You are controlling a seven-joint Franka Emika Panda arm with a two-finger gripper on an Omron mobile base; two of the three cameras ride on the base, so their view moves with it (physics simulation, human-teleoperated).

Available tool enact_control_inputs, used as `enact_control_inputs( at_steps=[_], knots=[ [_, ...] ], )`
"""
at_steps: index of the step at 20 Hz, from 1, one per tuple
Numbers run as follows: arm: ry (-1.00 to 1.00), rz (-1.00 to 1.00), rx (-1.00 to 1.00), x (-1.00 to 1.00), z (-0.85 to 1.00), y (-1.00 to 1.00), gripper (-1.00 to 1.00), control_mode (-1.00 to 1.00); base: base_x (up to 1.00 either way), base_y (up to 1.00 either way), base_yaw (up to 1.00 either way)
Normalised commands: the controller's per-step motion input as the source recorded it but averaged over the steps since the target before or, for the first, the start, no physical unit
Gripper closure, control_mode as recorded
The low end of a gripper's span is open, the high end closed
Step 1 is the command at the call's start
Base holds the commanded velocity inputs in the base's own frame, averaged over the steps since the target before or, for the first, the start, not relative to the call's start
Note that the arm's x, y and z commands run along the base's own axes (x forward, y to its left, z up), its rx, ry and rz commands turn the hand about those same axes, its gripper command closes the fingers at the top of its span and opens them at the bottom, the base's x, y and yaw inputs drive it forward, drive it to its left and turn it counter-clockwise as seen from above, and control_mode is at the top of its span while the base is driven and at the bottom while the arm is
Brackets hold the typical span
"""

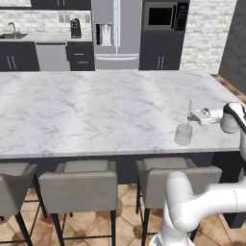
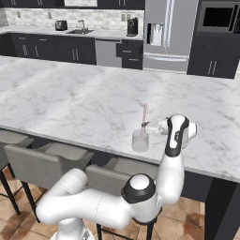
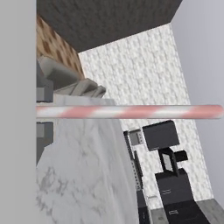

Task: Take a straw from the drawer in front and place it inside the glass cup on the dining counter.

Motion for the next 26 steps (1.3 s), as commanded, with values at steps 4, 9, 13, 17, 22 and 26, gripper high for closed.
enact_control_inputs(
  at_steps=[4, 9, 13, 17, 22, 26],
  knots=[
    [0.0, -0.01, 0.0, 0.09, -0.32, 0.0, 1.0, -1.0, 0.0, 0.0, 0.0],
    [-0.02, -0.01, 0.0, 0.03, -0.27, 0.0, 1.0, -1.0, 0.0, 0.0, 0.0],
    [-0.07, -0.01, -0.02, 0.03, -0.06, 0.0, 1.0, -1.0, 0.0, 0.0, 0.0],
    [-0.08, -0.01, -0.05, 0.09, -0.08, 0.0, 1.0, -1.0, 0.0, 0.0, 0.0],
    [-0.03, 0.0, -0.05, 0.1, -0.23, 0.0, 1.0, -1.0, 0.0, 0.0, 0.0],
    [-0.01, 0.0, -0.05, 0.01, -0.2, 0.0, 1.0, -1.0, 0.0, 0.0, 0.0]
  ],
)
